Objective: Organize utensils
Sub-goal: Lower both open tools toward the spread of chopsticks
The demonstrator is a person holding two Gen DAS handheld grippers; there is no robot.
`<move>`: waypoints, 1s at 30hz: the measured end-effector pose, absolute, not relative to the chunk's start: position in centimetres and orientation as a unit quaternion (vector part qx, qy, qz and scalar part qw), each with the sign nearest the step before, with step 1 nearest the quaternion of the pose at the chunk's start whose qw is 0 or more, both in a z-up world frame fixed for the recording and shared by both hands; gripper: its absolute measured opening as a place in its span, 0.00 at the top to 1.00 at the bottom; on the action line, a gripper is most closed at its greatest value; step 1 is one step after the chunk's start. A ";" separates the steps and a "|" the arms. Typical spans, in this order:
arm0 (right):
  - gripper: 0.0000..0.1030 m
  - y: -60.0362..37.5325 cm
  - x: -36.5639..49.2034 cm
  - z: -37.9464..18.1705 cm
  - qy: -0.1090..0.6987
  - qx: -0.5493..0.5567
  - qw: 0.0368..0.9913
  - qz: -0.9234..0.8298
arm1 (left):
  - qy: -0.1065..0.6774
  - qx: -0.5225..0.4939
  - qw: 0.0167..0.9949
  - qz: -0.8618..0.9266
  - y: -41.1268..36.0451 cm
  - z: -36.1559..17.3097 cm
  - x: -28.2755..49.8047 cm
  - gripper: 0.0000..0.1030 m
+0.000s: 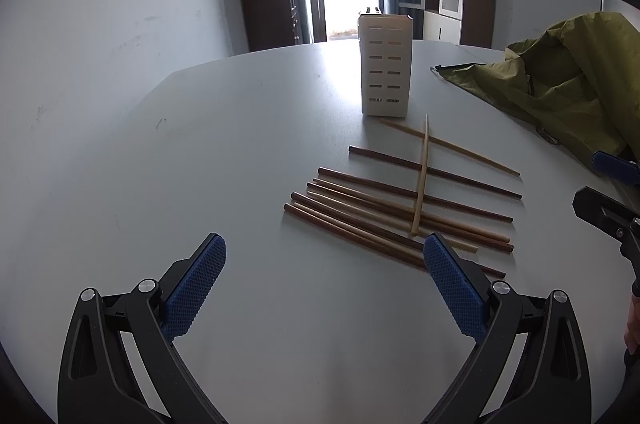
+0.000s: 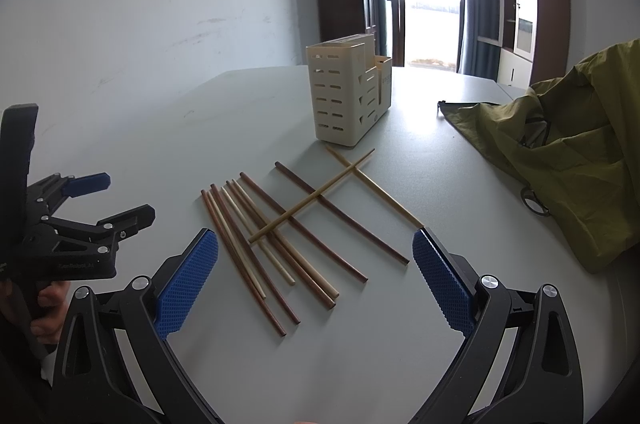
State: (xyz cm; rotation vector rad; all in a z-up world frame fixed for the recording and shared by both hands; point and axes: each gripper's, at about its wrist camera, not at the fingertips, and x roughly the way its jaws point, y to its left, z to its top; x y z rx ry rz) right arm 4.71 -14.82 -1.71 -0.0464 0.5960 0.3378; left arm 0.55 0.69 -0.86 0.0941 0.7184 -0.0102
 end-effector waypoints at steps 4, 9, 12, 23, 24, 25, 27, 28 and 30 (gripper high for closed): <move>0.04 -14.8 5.0 -2.3 0.300 -0.023 0.939 0.167 | 0.372 0.032 0.928 -0.005 1.3 -1.4 1.4 0.06; 0.04 -14.6 6.5 -3.9 0.320 -0.013 0.928 0.189 | 0.412 0.014 0.911 0.005 2.5 -2.8 3.5 0.06; 0.04 -14.9 8.7 -4.8 0.359 0.011 0.911 0.201 | 0.450 -0.010 0.893 -0.006 3.5 -3.9 5.4 0.06; 0.04 -14.3 20.7 -4.9 0.448 0.063 0.868 0.206 | 0.560 -0.070 0.825 -0.018 4.7 -7.8 11.5 0.07; 0.04 -14.0 21.6 -5.2 0.452 0.064 0.867 0.199 | 0.563 -0.075 0.823 -0.018 4.7 -7.9 11.7 0.07; 0.04 -13.5 22.4 -5.5 0.458 0.060 0.866 0.193 | 0.564 -0.078 0.822 -0.017 4.6 -8.0 11.9 0.08; 0.04 -12.6 23.9 -6.3 0.471 0.048 0.862 0.181 | 0.565 -0.075 0.821 -0.017 4.1 -7.9 12.2 0.11; 0.04 -12.4 24.5 -6.5 0.472 0.045 0.863 0.175 | 0.567 -0.073 0.820 -0.021 3.8 -7.8 12.3 0.14; 0.04 -12.2 25.4 -6.9 0.473 0.055 0.863 0.169 | 0.569 -0.067 0.819 -0.023 3.5 -7.6 12.5 0.19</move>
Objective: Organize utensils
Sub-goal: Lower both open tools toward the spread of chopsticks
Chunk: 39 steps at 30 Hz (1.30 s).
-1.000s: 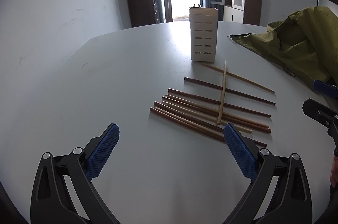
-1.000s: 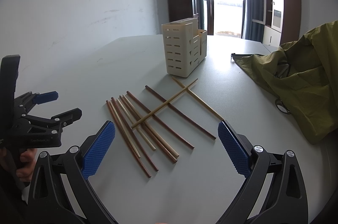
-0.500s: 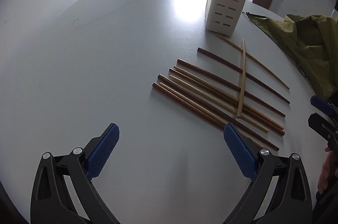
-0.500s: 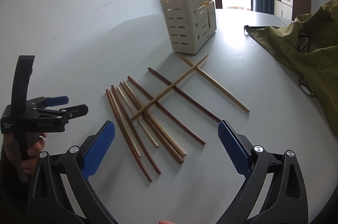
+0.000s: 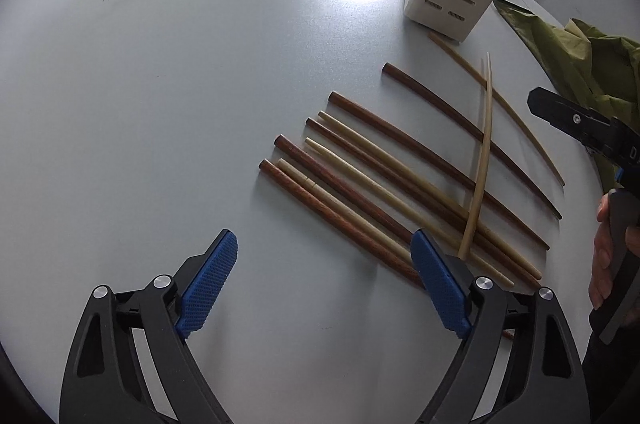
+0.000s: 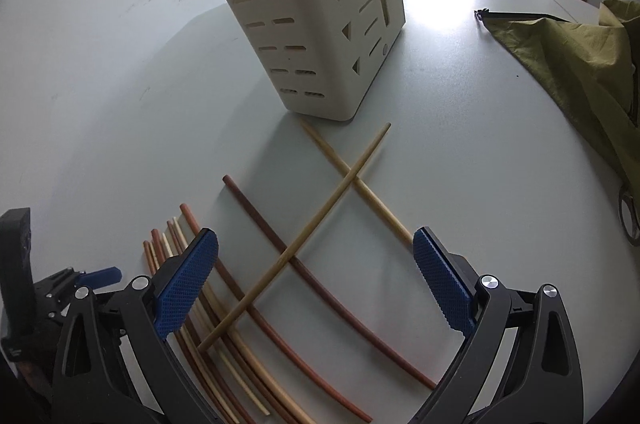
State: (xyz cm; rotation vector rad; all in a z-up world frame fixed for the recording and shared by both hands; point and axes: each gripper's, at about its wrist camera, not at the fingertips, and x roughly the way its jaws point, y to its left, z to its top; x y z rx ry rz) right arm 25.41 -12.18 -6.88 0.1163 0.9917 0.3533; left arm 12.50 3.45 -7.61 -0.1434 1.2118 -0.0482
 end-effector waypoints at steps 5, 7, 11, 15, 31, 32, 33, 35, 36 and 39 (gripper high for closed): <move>0.25 -10.6 27.0 -7.8 0.484 0.037 0.858 0.167 | 0.572 -0.062 0.818 -0.006 3.8 -7.5 13.7 0.23; 0.46 -10.3 27.4 -8.3 0.491 0.030 0.855 0.164 | 0.582 -0.068 0.810 -0.003 4.3 -7.8 14.1 0.29; 0.46 -10.0 28.3 -9.4 0.505 0.033 0.848 0.158 | 0.588 -0.079 0.805 0.024 5.3 -8.2 14.9 0.30; 0.47 -9.6 28.6 -10.0 0.501 0.029 0.851 0.157 | 0.592 -0.097 0.799 0.043 6.1 -8.6 15.5 0.30; 0.87 -9.6 29.0 -10.5 0.486 0.022 0.858 0.165 | 0.599 -0.083 0.792 0.080 6.2 -7.1 19.5 0.91; 0.87 -9.7 28.9 -10.4 0.486 0.026 0.857 0.168 | 0.598 -0.083 0.793 0.080 6.1 -7.1 19.7 0.93; 0.87 -9.8 29.0 -10.3 0.485 0.030 0.857 0.171 | 0.598 -0.080 0.793 0.082 6.3 -6.9 19.7 0.95; 0.87 -10.1 28.8 -10.0 0.483 0.039 0.856 0.178 | 0.597 -0.083 0.794 0.081 6.3 -6.9 19.9 0.98; 0.87 -10.2 28.8 -9.8 0.481 0.042 0.857 0.181 | 0.597 -0.084 0.794 0.080 6.5 -6.8 19.8 0.99; 0.88 -10.3 28.7 -9.1 0.474 0.047 0.859 0.188 | 0.601 -0.090 0.791 0.077 6.6 -6.8 20.4 1.00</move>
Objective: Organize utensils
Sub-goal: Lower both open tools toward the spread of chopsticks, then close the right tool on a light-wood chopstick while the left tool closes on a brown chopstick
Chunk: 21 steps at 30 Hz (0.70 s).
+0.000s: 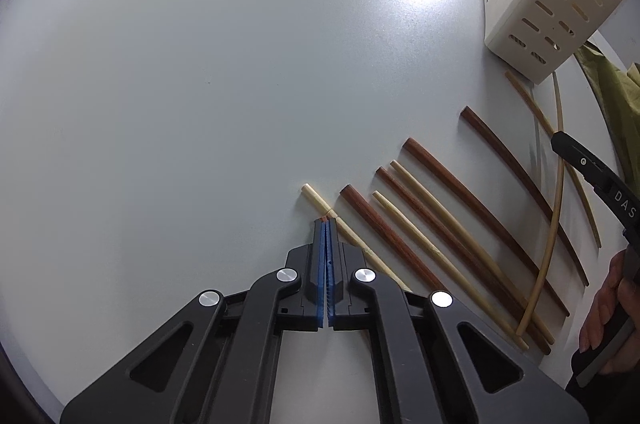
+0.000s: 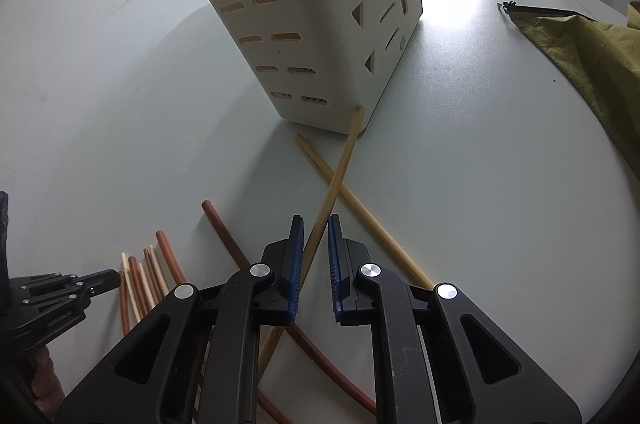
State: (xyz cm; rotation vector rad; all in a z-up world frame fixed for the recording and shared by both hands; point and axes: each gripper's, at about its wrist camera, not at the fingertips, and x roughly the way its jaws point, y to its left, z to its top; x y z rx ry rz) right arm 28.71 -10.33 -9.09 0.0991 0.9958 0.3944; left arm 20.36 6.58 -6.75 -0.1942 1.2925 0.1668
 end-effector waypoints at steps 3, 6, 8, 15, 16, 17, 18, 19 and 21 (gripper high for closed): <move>0.88 -10.2 28.6 -8.7 0.472 0.044 0.860 0.191 | 0.603 -0.084 0.790 0.076 6.6 -7.1 20.2 0.93; 0.88 -10.0 28.6 -8.6 0.471 0.044 0.860 0.192 | 0.593 -0.080 0.798 0.078 6.9 -6.3 20.2 0.47; 0.88 -10.1 28.5 -8.7 0.472 0.045 0.859 0.193 | 0.587 -0.076 0.802 0.082 6.8 -5.9 20.6 0.48; 0.88 -10.5 27.6 -7.6 0.464 0.048 0.862 0.199 | 0.613 -0.072 0.781 0.096 6.8 -7.3 22.4 0.69; 0.88 -10.6 27.5 -7.4 0.462 0.050 0.863 0.200 | 0.613 -0.073 0.781 0.100 6.9 -7.3 22.7 0.75; 0.88 -10.8 27.3 -7.2 0.461 0.052 0.863 0.202 | 0.612 -0.074 0.780 0.102 7.1 -7.2 22.9 0.78; 0.88 -10.8 27.2 -7.1 0.459 0.053 0.863 0.203 | 0.613 -0.076 0.779 0.103 7.1 -7.1 23.1 0.83; 0.88 -10.9 27.2 -6.9 0.458 0.053 0.864 0.204 | 0.614 -0.080 0.779 0.099 7.1 -7.2 23.1 0.86; 0.88 -11.4 26.9 -6.5 0.456 0.057 0.864 0.208 | 0.615 -0.080 0.779 0.095 7.1 -7.2 23.3 0.89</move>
